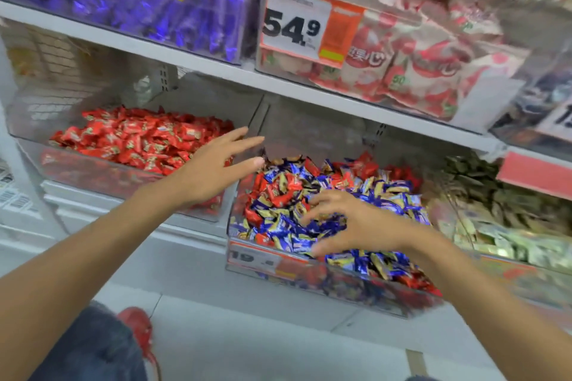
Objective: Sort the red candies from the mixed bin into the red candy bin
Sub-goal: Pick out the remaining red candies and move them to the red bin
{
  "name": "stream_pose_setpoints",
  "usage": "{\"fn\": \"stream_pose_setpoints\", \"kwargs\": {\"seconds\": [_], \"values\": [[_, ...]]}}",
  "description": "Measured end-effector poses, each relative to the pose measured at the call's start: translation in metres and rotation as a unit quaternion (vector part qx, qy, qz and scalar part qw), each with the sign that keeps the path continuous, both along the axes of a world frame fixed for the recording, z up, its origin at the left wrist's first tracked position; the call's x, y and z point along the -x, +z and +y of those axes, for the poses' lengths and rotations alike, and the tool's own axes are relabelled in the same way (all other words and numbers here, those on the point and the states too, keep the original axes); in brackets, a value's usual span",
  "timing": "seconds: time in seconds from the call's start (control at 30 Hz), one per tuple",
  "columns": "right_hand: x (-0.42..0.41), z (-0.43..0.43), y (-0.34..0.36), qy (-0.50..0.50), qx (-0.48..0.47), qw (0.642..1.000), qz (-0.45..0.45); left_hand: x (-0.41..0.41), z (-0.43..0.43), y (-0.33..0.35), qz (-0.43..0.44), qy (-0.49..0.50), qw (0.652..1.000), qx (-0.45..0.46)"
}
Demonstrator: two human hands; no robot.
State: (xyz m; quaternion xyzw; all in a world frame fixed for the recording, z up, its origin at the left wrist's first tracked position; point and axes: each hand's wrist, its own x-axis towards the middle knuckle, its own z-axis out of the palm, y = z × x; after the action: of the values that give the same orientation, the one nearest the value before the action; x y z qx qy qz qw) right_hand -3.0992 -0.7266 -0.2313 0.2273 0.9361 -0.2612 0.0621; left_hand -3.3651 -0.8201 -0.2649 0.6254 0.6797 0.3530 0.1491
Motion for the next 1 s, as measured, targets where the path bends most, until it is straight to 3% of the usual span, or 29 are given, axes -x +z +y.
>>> {"fn": "stream_pose_setpoints", "kwargs": {"seconds": [0.13, 0.33, 0.43, 0.53, 0.6, 0.67, 0.77, 0.93, 1.0], "values": [[0.008, 0.004, -0.023, 0.035, -0.112, 0.988, -0.104, -0.004, 0.004, -0.004, 0.000, 0.024, 0.999, -0.030], [0.039, 0.039, -0.038, -0.006, -0.225, 0.973, -0.039, -0.007, 0.006, -0.007, -0.042, 0.033, 0.996, -0.077], [0.044, 0.060, -0.032, -0.075, -0.219, 0.972, -0.039, -0.007, 0.005, -0.010, -0.062, 0.033, 0.995, -0.077], [0.035, 0.064, -0.012, -0.125, -0.153, 0.980, -0.024, -0.008, 0.004, -0.011, -0.087, 0.025, 0.993, -0.078], [0.023, 0.053, -0.007, -0.089, -0.117, 0.989, 0.002, -0.008, 0.005, -0.011, -0.094, 0.024, 0.992, -0.078], [0.015, 0.031, -0.018, 0.002, -0.111, 0.993, -0.032, -0.008, 0.005, -0.012, -0.094, 0.024, 0.992, -0.081], [0.017, 0.015, -0.048, 0.072, -0.171, 0.979, -0.080, -0.009, 0.006, -0.012, -0.096, 0.019, 0.991, -0.087], [0.041, 0.057, -0.041, -0.061, -0.258, 0.964, -0.022, -0.009, 0.005, -0.012, -0.099, 0.014, 0.991, -0.094], [0.041, 0.063, -0.026, -0.099, -0.233, 0.967, 0.005, -0.008, 0.006, -0.012, -0.100, 0.011, 0.991, -0.094]]}}
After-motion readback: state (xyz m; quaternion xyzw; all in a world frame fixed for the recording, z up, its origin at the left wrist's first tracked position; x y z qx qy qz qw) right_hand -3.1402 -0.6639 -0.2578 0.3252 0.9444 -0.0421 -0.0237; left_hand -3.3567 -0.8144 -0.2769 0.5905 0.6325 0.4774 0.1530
